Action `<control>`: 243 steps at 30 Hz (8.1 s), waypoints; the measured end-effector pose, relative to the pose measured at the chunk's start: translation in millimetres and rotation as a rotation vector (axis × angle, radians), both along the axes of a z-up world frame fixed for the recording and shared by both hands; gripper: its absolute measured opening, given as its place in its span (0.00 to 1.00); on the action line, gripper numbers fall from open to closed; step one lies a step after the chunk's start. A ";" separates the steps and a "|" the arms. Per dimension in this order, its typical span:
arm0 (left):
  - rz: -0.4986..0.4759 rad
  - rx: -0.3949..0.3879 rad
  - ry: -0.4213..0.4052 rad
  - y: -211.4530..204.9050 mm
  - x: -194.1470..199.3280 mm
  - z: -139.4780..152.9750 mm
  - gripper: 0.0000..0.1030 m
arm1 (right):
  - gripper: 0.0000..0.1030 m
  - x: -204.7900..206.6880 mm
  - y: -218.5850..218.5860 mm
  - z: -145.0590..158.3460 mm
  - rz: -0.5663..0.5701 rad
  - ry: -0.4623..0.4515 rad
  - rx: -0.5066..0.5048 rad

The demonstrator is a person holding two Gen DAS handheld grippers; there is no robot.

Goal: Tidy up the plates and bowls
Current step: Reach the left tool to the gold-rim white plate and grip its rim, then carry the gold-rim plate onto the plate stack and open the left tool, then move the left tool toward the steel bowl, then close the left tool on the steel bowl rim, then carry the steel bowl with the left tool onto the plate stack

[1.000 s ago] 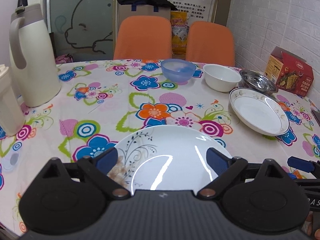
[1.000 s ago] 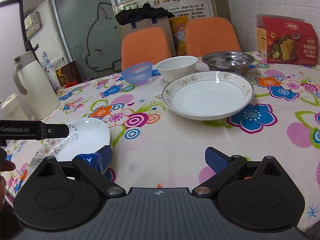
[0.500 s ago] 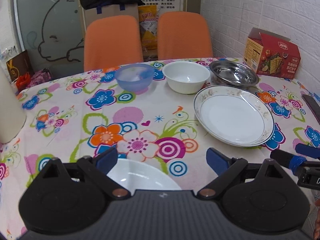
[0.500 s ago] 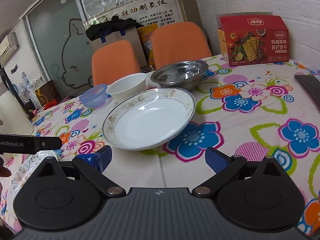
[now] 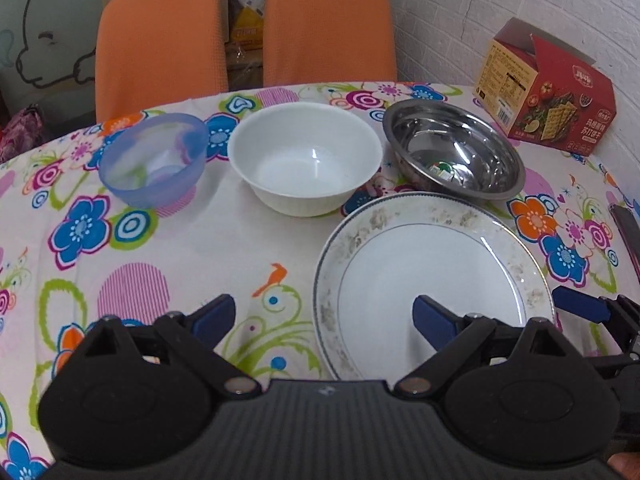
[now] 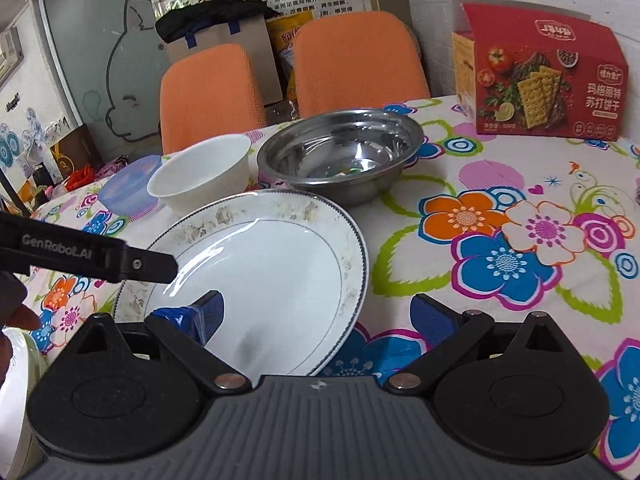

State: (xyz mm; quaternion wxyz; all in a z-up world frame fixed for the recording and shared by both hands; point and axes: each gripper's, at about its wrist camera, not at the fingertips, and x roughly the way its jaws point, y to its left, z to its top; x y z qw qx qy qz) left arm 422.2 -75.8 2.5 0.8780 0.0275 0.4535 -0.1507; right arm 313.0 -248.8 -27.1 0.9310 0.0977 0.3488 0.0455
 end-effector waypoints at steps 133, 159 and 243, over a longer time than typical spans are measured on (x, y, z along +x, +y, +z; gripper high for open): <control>0.095 -0.125 -0.102 88.8 -130.9 16.8 0.72 | 0.85 167.3 -41.1 25.7 -0.030 0.296 -0.262; -0.003 -0.192 -0.127 67.7 -118.9 53.3 0.73 | 0.85 63.8 -23.9 50.1 0.055 0.193 -0.261; -0.087 -0.077 0.075 26.1 -132.8 -1.5 0.26 | 0.82 -96.1 63.2 17.8 0.343 0.076 -0.018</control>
